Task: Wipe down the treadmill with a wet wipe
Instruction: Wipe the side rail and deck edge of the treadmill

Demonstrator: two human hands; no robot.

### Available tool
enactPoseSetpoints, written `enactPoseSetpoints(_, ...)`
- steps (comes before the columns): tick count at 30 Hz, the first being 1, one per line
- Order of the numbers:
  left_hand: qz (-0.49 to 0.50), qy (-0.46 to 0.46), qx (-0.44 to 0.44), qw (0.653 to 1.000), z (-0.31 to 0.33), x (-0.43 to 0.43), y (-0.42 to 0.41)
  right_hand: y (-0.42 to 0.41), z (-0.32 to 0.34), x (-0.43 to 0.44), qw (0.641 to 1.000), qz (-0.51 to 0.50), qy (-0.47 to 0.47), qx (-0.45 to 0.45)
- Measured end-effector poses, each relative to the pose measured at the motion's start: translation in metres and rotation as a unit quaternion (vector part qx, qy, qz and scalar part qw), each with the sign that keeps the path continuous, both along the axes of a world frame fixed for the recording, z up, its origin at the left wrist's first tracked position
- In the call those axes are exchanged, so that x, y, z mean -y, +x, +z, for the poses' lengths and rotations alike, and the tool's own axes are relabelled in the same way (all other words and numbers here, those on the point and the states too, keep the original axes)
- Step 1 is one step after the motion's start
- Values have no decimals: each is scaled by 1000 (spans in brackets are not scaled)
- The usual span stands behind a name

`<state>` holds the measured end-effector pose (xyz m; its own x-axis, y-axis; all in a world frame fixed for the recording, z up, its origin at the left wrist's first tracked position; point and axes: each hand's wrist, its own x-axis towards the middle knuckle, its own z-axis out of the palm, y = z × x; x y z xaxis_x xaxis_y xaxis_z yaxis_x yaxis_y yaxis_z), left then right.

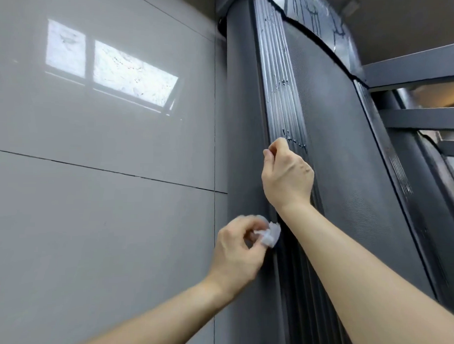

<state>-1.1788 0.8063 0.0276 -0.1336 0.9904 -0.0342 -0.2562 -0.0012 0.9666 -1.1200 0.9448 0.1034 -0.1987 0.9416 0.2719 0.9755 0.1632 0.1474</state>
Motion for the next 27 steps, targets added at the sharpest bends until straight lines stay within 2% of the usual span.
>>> enactPoseSetpoints(8, 44, -67, 20, 997, 0, -194, -44, 4, -6, -5, 999, -13, 9, -30)
enactPoseSetpoints(10, 26, -70, 16, 997, -5, -194, -48, 4, -6, -5, 999, -7, 11, -31)
enactPoseSetpoints(13, -26, -48, -3, 998, -24, -129, -37, 5, -6, -5, 999, -2, 10, -36)
enactPoseSetpoints(16, -113, -115, 28, 987, -44, -35, -21, 5, -7, -7, 1000, -8, -1, -23)
enactPoseSetpoints(18, -142, -136, 8, 980, -46, -13, -16, 6, -8, -7, 1000, -6, 3, -18)
enactPoseSetpoints(24, -28, -112, -81, 990, -22, -166, -42, 3, -8, -8, 1000, -15, -1, -21)
enactPoseSetpoints(27, -16, -130, -74, 989, -27, -193, -46, 2, -7, -7, 1000, -17, -6, -18)
